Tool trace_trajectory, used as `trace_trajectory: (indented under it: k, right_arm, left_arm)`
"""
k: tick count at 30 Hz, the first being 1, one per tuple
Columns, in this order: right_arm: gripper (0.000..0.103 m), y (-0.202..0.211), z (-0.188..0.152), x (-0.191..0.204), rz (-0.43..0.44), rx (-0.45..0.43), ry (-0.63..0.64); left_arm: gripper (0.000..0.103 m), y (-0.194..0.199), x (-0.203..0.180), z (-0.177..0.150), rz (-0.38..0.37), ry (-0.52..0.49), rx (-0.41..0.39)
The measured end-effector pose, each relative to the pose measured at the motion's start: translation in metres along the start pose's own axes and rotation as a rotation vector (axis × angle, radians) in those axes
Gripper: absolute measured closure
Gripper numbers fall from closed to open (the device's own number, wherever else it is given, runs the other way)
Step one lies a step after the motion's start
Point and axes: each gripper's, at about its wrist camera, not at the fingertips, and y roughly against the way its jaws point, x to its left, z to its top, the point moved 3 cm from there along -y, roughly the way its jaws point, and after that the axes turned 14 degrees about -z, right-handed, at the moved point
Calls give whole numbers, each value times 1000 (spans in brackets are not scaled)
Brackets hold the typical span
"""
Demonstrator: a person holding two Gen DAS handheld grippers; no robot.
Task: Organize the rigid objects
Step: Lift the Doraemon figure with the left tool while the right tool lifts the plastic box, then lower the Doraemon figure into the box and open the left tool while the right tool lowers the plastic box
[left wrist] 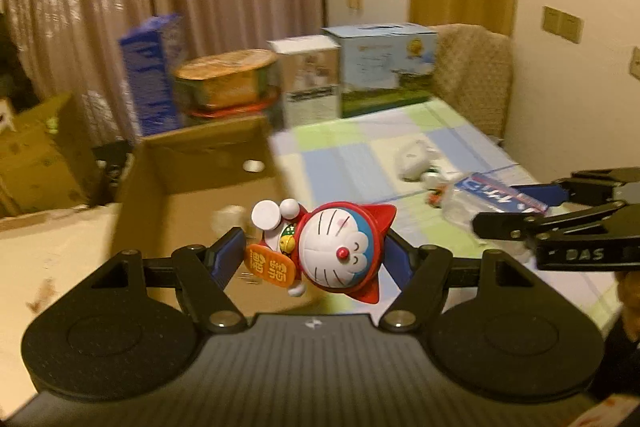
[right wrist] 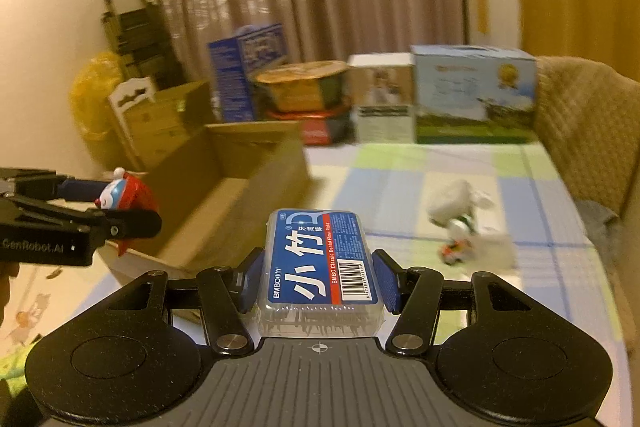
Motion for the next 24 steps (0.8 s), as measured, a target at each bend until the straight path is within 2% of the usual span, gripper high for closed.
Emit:
trace_trajectory:
  k: [5,8,15,24]
  right_arm:
    - [49,-20,20,44,76,6,30]
    - [49,-36,29,69,109,14,42]
    - [49,-81,42,119,154,44,82]
    - [49,-127,38,142,153,77,116]
  left_arm:
    - [34,9,55,2,80,-1,31]
    - [34,6,82,-1,102,4,58]
    - [34,-9,123,-15,99,35,86]
    - [34,-39,150,-25,84,36,123]
